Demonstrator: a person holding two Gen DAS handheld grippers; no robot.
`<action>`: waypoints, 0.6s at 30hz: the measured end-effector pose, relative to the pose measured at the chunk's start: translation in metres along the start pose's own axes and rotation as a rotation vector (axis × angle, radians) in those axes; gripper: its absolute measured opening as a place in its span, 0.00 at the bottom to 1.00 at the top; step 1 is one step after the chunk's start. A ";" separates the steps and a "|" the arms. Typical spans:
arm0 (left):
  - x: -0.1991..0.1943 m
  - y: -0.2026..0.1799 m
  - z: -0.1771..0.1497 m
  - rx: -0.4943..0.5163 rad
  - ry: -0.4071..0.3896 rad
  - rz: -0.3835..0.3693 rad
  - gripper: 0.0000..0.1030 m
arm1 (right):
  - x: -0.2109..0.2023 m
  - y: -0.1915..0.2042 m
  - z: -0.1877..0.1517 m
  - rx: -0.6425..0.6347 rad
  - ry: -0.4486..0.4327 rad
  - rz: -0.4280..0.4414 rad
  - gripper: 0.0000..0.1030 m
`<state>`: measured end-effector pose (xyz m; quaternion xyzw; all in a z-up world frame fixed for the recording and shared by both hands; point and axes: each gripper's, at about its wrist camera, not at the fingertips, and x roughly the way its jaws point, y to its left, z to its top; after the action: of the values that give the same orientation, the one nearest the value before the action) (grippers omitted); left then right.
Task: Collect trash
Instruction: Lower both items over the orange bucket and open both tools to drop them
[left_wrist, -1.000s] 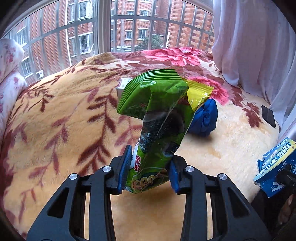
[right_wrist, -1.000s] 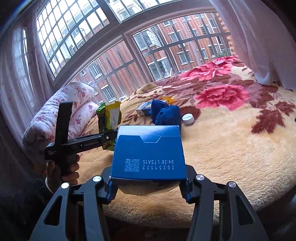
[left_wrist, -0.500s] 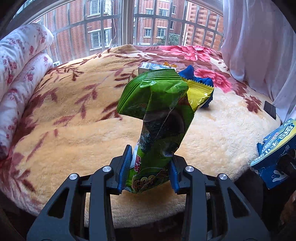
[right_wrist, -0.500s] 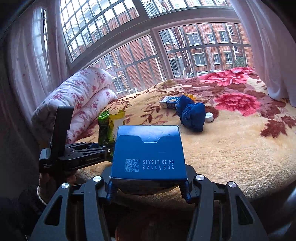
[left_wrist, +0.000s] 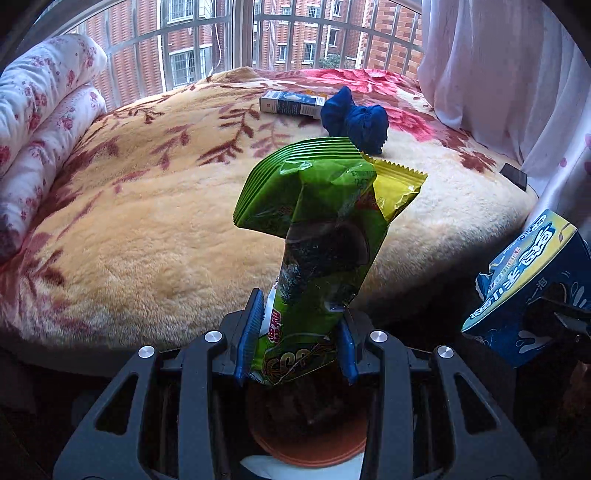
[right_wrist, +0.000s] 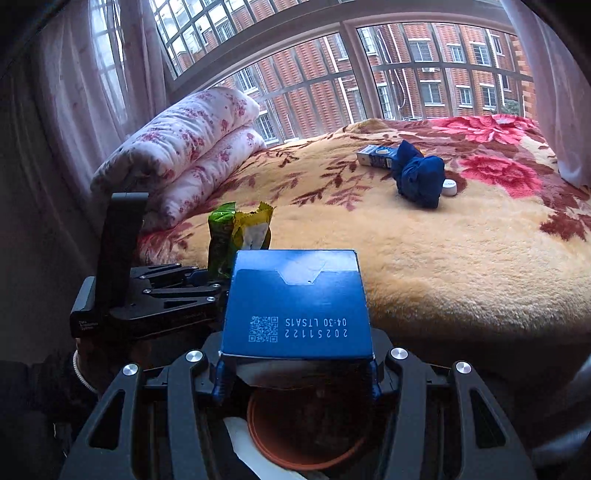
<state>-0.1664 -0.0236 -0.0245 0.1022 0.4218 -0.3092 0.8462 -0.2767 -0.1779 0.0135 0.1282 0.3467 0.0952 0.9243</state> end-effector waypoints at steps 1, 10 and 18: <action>0.000 0.000 -0.006 0.001 0.012 -0.006 0.35 | 0.000 0.001 -0.004 -0.007 0.012 -0.004 0.51; 0.023 0.002 -0.062 0.012 0.178 -0.033 0.35 | 0.021 0.007 -0.042 -0.043 0.172 -0.004 0.51; 0.073 0.007 -0.090 0.028 0.328 -0.009 0.35 | 0.061 0.001 -0.061 -0.063 0.295 -0.028 0.51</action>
<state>-0.1874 -0.0114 -0.1376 0.1609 0.5503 -0.2981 0.7632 -0.2721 -0.1504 -0.0685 0.0790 0.4774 0.1109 0.8681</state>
